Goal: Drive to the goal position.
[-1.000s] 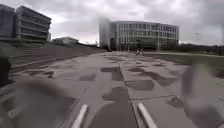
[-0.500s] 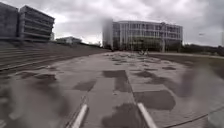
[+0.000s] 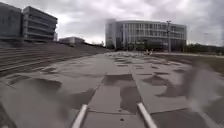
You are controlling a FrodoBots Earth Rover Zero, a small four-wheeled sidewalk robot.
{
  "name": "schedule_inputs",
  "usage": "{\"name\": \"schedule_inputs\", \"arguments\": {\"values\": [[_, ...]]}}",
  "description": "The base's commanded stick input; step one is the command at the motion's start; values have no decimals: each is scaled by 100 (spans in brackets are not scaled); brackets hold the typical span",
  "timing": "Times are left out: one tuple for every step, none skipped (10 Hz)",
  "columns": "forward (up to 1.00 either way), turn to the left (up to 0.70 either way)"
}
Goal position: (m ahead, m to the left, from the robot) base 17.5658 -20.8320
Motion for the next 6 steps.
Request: {"name": "schedule_inputs", "arguments": {"values": [[100,0],[100,0],[100,0],[100,0],[100,0],[100,0]]}}
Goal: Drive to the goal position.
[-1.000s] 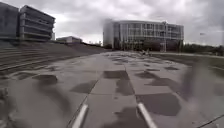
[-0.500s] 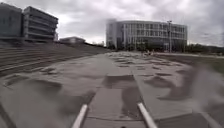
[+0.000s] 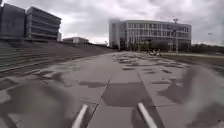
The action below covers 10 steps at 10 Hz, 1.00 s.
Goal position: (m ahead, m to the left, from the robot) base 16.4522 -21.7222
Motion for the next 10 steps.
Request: {"name": "schedule_inputs", "arguments": {"values": [[100,0],[100,0],[100,0],[100,0],[100,0],[100,0],[100,0],[100,-17],[100,-27],[100,-23]]}}
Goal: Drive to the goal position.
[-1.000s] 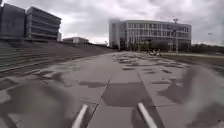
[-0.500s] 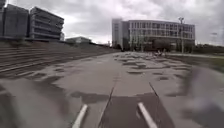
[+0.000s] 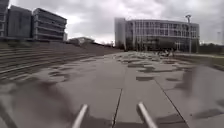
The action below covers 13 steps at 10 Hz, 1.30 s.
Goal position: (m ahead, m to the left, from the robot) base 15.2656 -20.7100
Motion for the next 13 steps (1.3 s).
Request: {"name": "schedule_inputs", "arguments": {"values": [[100,0],[100,0],[100,-27],[100,-27],[100,-20],[100,-8],[100,-27],[100,-27],[100,-27],[100,-27],[100,-27],[100,-27],[100,-19]]}}
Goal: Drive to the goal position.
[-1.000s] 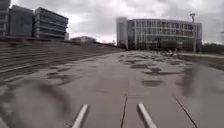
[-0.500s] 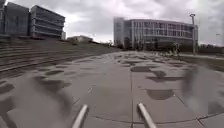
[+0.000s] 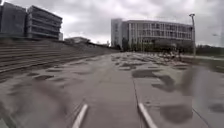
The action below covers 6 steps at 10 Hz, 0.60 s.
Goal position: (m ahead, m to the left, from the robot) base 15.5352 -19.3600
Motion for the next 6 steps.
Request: {"name": "schedule_inputs", "arguments": {"values": [[90,0],[45,0],[0,0],[0,0],[0,0],[0,0]]}}
